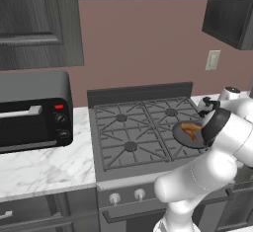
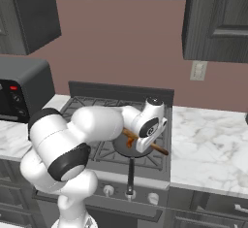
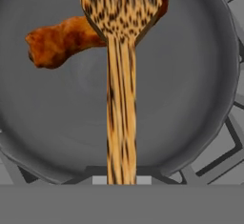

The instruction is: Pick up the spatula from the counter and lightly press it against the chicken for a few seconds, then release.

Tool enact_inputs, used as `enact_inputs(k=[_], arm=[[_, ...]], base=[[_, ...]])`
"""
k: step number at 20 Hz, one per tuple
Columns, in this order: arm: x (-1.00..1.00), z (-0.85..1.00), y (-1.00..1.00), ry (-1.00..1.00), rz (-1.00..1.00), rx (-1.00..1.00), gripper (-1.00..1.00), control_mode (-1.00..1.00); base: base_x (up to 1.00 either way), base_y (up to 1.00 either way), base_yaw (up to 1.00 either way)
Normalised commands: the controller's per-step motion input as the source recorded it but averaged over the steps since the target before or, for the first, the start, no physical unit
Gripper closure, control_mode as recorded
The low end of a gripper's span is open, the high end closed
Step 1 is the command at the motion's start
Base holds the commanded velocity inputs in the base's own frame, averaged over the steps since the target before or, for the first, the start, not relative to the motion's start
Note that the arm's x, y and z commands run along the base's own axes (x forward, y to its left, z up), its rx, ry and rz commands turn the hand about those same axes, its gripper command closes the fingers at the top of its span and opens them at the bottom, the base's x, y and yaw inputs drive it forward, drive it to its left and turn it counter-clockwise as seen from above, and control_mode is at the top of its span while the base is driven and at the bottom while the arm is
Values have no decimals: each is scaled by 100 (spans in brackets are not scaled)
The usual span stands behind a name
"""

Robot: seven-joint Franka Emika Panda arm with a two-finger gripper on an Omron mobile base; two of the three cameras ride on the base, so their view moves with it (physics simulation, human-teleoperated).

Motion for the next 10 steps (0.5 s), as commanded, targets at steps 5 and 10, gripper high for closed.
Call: enact_inputs(k=[5, 10], arm=[[4, -7, -3, 0, 1, 0, 100, -100], [0, -6, 0, 0, 0, 0, 100, -100]], base=[[0, 0, 0], [0, 0, 0]])
